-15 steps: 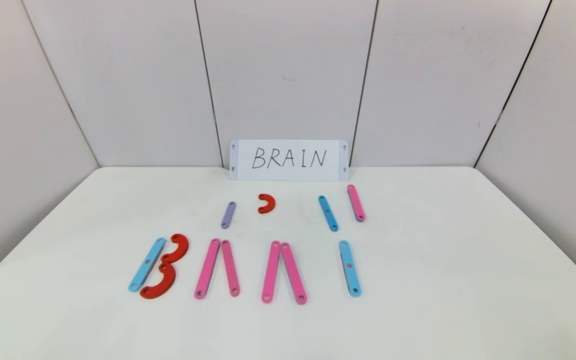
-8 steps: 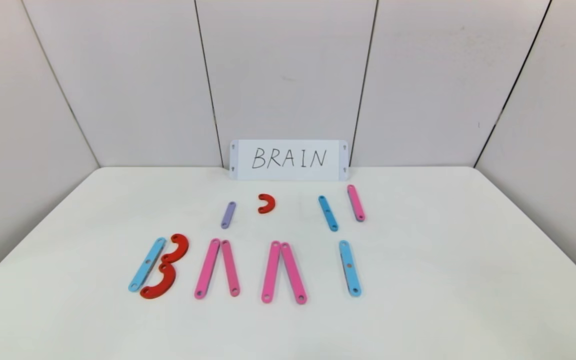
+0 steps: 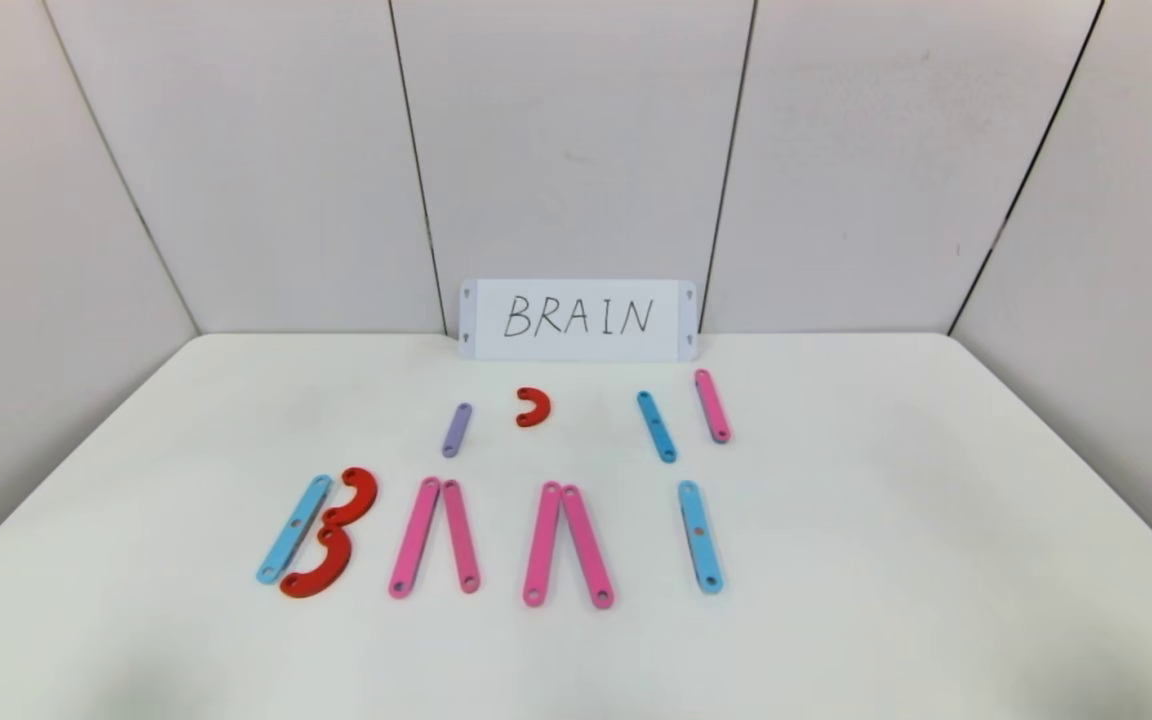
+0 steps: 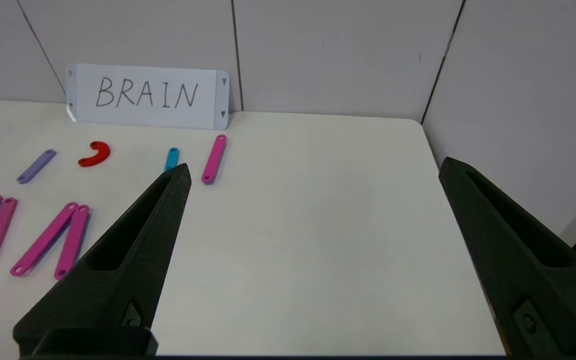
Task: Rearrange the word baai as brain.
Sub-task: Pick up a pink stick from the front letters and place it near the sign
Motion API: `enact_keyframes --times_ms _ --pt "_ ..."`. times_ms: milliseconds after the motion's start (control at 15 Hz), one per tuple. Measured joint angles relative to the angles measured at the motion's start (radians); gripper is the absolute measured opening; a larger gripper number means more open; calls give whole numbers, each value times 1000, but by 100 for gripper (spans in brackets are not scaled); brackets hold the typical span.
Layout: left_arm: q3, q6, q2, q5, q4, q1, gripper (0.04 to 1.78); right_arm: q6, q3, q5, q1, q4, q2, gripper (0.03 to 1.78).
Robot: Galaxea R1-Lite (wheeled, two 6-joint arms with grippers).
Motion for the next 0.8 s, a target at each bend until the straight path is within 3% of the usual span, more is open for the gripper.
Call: enact_keyframes --times_ms 400,800 --pt "-246 8 344 -107 138 -25 174 3 -205 183 11 59 332 174" --pt "-390 7 590 -102 225 -156 174 1 -279 201 83 39 575 174"
